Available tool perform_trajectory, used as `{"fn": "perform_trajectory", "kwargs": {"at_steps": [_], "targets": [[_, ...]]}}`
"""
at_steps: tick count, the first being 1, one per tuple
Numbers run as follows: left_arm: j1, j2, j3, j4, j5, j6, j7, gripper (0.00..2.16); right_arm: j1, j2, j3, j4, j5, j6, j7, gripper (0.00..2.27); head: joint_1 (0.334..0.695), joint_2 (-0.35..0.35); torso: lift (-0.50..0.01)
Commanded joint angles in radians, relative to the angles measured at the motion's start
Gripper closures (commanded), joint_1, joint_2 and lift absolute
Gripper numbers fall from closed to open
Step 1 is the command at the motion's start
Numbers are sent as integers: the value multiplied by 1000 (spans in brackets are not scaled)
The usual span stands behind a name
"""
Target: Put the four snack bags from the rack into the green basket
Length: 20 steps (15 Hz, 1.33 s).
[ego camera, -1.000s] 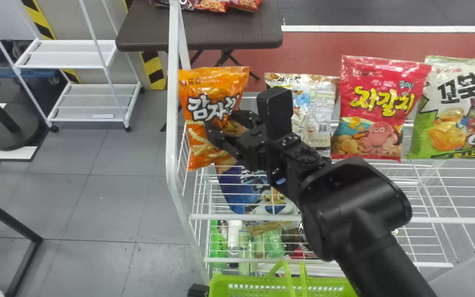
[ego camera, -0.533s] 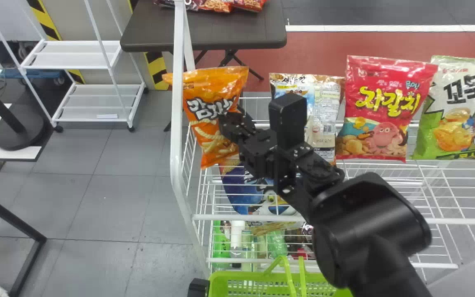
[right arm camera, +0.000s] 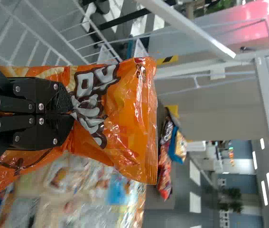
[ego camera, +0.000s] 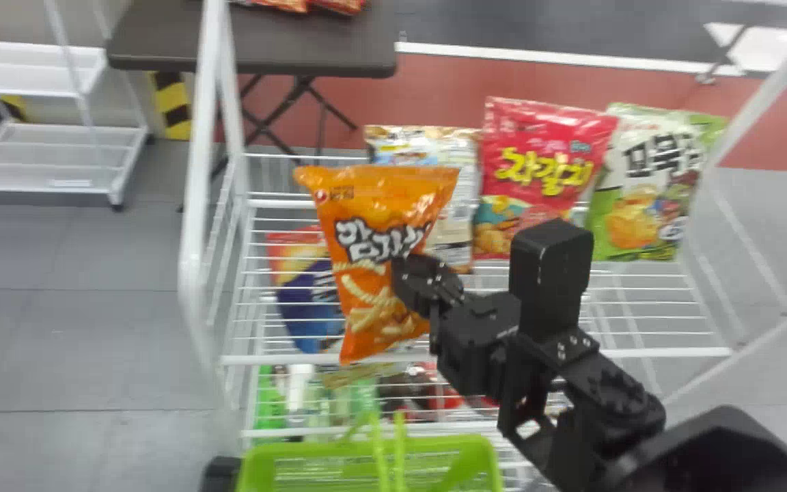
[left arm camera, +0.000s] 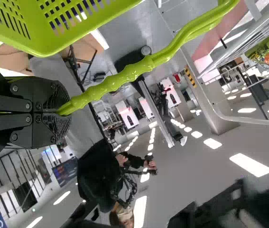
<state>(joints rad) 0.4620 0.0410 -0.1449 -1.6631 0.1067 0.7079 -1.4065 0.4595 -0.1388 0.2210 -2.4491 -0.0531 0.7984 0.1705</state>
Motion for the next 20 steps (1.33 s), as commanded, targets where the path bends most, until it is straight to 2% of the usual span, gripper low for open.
{"fn": "perform_trajectory", "kwargs": {"at_steps": [1, 3, 5, 7, 9, 11, 13, 15, 20], "targets": [[0, -1, 10, -1, 7, 0, 0, 1902, 107, -61, -129, -140, -122, 146, 18, 2186, 695, -236, -6], [10, -3, 24, -11, 7, 0, 0, 1902, 206, -74, -239, -226, -172, 256, 30, 2186, 695, -302, -6], [17, -7, 44, -7, 14, 0, 0, 1902, 258, -71, -348, -266, -228, 444, 46, 2186, 695, -350, -6], [23, -9, 53, -14, 24, 0, -2, 1902, 298, -38, -408, -278, -226, 597, 78, 2186, 695, -350, -6], [29, -10, 59, -18, 25, -6, -2, 1902, 318, 28, -443, -237, -212, 649, 155, 2186, 695, -350, -6], [29, -16, 56, -18, 24, -9, -2, 1902, 323, 45, -451, -163, -211, 621, 159, 2186, 695, -350, -6], [29, -18, 45, -18, 21, -9, -2, 1902, 308, 45, -430, -77, -211, 572, 153, 2186, 695, -350, -6], [30, -20, 36, -20, 21, -6, -3, 1902, 285, 47, -368, 42, -209, 388, 142, 2182, 695, -350, -6], [38, -18, 28, -24, 16, -6, -3, 1902, 237, 47, -256, 127, -200, 394, 127, 2175, 695, -350, -6]]}}
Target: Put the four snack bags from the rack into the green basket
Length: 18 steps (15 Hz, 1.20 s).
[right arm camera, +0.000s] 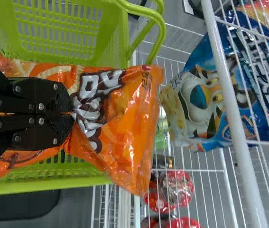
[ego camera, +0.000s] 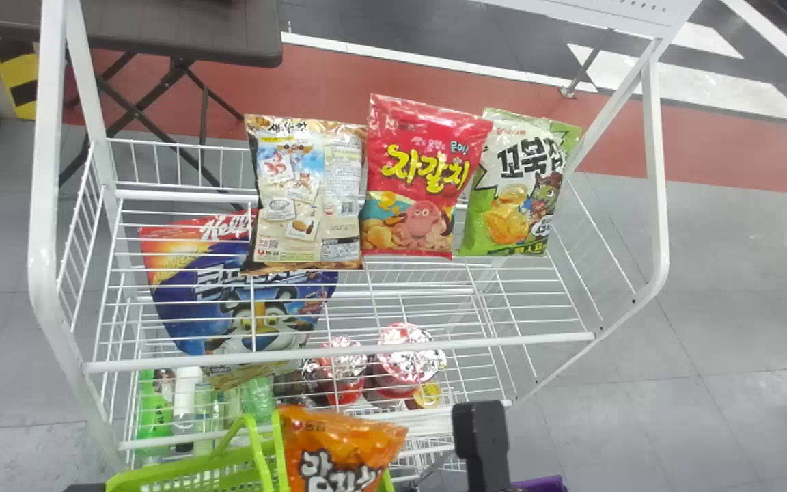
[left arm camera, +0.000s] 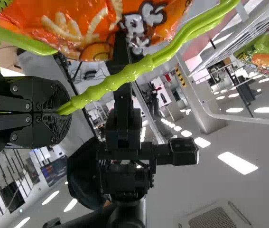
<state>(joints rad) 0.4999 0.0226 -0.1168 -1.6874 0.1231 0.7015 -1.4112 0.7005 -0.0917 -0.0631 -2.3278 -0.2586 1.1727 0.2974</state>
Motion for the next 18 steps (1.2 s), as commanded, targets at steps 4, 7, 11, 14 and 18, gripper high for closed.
{"fn": "perform_trajectory", "kwargs": {"at_steps": [4, 7, 11, 14, 18], "targets": [[-11, -1, -1, 6, -5, 0, 6, 1902, 33, -8, 52, 15, 12, 109, 16, 2175, 695, -350, -6], [-18, -3, -3, 9, -6, 3, 15, 1902, 44, -13, 49, 28, 16, 121, 28, 2175, 695, -350, -6], [-20, -1, -12, 9, -6, 3, 15, 1902, 40, -13, 42, 28, 13, 51, 22, 215, 695, -350, -6], [-15, -1, -8, 9, -6, 3, 12, 1902, 37, -13, 37, 36, 19, -81, 20, 36, 695, -350, -6], [-12, -1, -9, 8, -6, 3, 12, 1902, 37, -13, 20, 39, 25, -161, 23, 53, 695, -350, -6]]}}
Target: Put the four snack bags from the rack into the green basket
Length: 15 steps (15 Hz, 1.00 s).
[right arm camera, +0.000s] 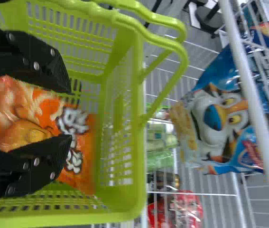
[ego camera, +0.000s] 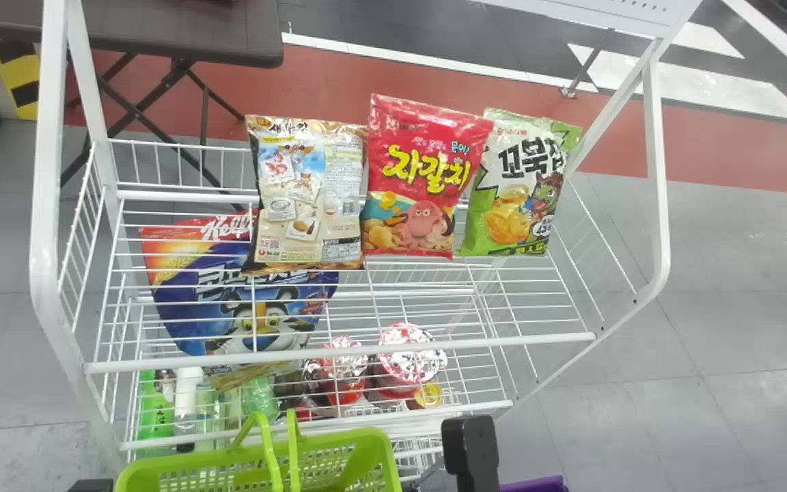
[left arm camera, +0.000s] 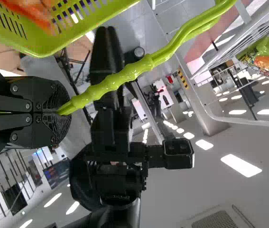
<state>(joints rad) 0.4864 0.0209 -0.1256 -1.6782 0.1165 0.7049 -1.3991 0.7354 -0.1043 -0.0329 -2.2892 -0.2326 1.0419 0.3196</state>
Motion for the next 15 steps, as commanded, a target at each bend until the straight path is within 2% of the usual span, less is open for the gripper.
{"fn": "perform_trajectory", "kwargs": {"at_steps": [1, 2, 5, 7, 10, 15], "targets": [[1, 1, 1, -2, 0, 0, 0, 1902, 5, 0, -21, -6, -1, -73, 3, 56, 695, -350, -6], [1, 1, 0, -2, 0, 0, 0, 1902, 7, 0, -32, -13, -1, -125, 3, 56, 695, -350, -6], [0, -1, -9, 0, -6, -3, 5, 1902, -8, 3, -32, -19, 7, -484, -17, 56, 695, -350, -6], [0, 1, -12, -2, -8, -3, 5, 1902, -96, 5, 31, 0, 91, -601, -119, 80, 695, -350, -6], [-5, 2, -16, -3, -17, 6, 0, 1902, -298, 12, 107, 89, 167, -616, -229, 83, 695, -350, -6], [-5, 4, -9, 3, -11, 0, -6, 1902, -602, 23, 192, 313, 156, -450, -237, 83, 695, -337, -6]]}}
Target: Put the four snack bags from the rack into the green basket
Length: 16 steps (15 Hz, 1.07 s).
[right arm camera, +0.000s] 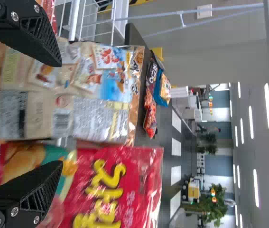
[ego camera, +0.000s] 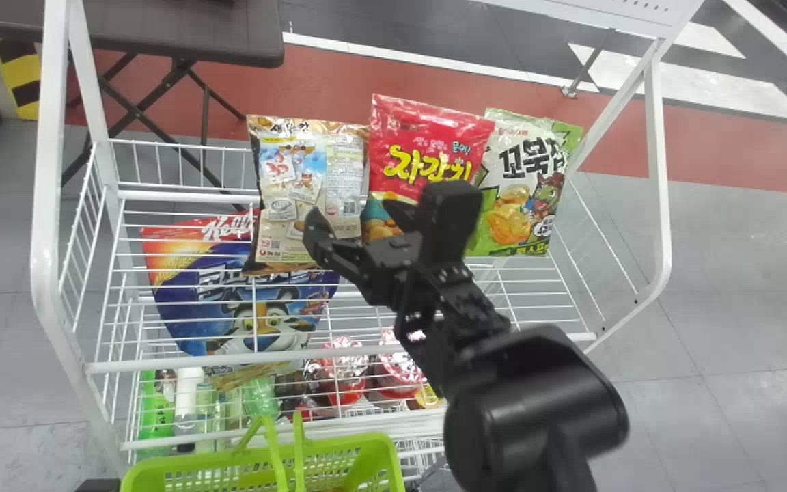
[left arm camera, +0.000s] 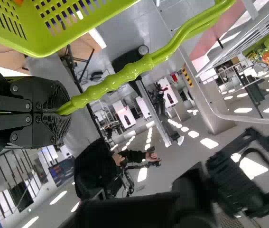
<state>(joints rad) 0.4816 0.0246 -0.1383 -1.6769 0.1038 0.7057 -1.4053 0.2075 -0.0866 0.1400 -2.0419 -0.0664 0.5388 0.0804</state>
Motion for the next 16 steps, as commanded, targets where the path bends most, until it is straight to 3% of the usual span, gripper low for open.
{"fn": "perform_trajectory", "kwargs": {"at_steps": [1, 3, 4, 5, 6, 9, 13, 16], "targets": [[0, 1, 5, 3, 5, -7, -3, 1902, -115, 11, 32, 114, -13, 80, 7, 83, 695, -300, -6], [0, 0, 5, 5, 10, -10, -3, 1902, -184, 27, 62, 201, -6, 105, 7, 103, 695, -268, -6], [0, 0, 5, 9, 10, -10, -3, 1902, -203, 27, 67, 230, -7, 108, 30, 535, 695, -255, -6], [-1, 0, 6, 12, 10, -16, -3, 1902, -207, 28, 72, 236, -6, 108, 33, 1312, 695, -230, -6], [-5, 1, 9, 16, 10, -16, -3, 1902, -207, 28, 73, 236, -7, 111, 41, 1946, 695, -219, -6], [-17, 0, 9, 28, 11, -16, -3, 1902, -184, 25, 70, 216, -4, 120, 113, 2172, 695, -194, -6], [-21, -2, 5, 31, 11, -10, 0, 1902, -120, 21, 38, 160, -9, 80, 122, 2175, 695, -191, -6], [-23, 0, 5, 31, 11, -7, 0, 1902, -28, 18, -16, 35, -10, 59, 176, 2175, 695, -210, -6]]}}
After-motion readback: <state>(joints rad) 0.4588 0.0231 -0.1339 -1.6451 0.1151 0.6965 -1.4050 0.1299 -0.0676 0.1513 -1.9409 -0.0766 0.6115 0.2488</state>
